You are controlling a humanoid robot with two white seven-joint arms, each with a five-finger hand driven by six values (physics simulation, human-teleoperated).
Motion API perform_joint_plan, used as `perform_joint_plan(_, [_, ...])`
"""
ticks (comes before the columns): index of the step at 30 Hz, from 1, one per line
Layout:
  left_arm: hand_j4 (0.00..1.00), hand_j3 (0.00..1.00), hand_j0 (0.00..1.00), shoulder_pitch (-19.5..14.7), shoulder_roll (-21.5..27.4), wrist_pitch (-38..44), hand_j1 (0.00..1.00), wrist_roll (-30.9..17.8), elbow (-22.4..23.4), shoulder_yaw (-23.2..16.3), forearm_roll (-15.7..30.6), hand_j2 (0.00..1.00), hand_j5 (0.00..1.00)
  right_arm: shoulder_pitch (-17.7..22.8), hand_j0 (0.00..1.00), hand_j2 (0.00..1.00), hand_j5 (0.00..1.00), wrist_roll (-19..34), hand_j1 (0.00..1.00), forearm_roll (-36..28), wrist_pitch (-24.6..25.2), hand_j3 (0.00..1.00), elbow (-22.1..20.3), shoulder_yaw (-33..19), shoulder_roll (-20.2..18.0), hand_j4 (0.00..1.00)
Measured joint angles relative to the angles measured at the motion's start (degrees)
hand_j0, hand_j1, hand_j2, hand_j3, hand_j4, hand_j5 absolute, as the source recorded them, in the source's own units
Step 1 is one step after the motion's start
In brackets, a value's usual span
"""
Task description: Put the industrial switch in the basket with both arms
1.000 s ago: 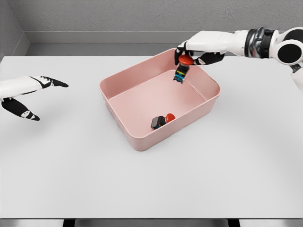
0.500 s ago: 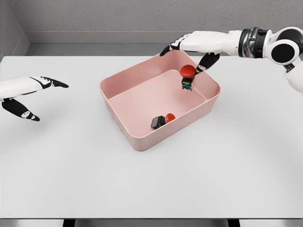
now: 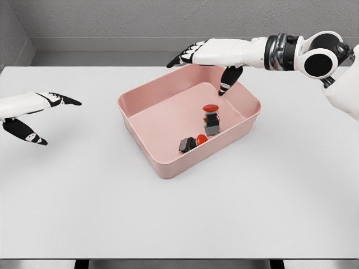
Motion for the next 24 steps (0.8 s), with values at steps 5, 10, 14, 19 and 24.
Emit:
perform_joint_plan(5, [1.00, 1.00, 1.00, 0.09, 0.00, 0.00, 1.00, 0.00, 0.05, -0.06, 0.01, 1.00, 1.00, 0.17, 1.00, 1.00, 1.00, -0.06, 1.00, -0.04, 0.06, 1.00, 0.74, -0.18, -0.54, 1.00])
perform_joint_plan(10, [1.00, 1.00, 1.00, 0.09, 0.03, 0.00, 1.00, 0.00, -0.01, -1.13, -0.03, 1.00, 1.00, 0.97, 1.00, 1.00, 1.00, -0.08, 1.00, -0.09, -0.30, 1.00, 2.65, -1.39, -3.56, 1.00])
perform_joint_plan(14, [1.00, 1.00, 1.00, 0.09, 0.07, 0.00, 1.00, 0.00, 0.00, -1.65, 0.00, 1.00, 1.00, 3.08, 1.00, 1.00, 1.00, -0.07, 1.00, -0.16, -0.83, 1.00, 3.45, -3.37, -6.04, 1.00])
perform_joint_plan(19, [1.00, 1.00, 1.00, 0.08, -0.05, 0.00, 1.00, 0.00, -0.14, -2.90, 0.00, 1.00, 1.00, 4.39, 1.00, 1.00, 1.00, 0.09, 1.00, -0.36, -4.39, 1.00, 5.98, -5.56, -8.27, 1.00])
perform_joint_plan(24, [1.00, 1.00, 1.00, 0.09, -0.19, 0.00, 1.00, 0.00, -0.47, -3.72, 0.01, 1.00, 1.00, 7.74, 1.00, 1.00, 1.00, 0.32, 1.00, -0.60, -10.21, 1.00, 10.63, -8.75, -11.30, 1.00])
